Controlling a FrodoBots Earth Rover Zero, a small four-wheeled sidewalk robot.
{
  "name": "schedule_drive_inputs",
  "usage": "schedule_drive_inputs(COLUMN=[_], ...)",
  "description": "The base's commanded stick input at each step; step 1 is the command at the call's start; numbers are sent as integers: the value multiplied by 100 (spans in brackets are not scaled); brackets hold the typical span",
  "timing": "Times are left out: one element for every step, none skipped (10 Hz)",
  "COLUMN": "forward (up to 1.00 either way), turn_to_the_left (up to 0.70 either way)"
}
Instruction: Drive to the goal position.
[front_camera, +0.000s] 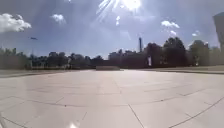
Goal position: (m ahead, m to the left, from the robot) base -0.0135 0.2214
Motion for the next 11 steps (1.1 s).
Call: schedule_drive_inputs(forward=[4, 5, 4, 5, 5, 4, 4, 5, 5, 5, 4], turn_to_the_left=[0, 0, 0, 0, 0, 0, 0, 0, 0, 0, 0])
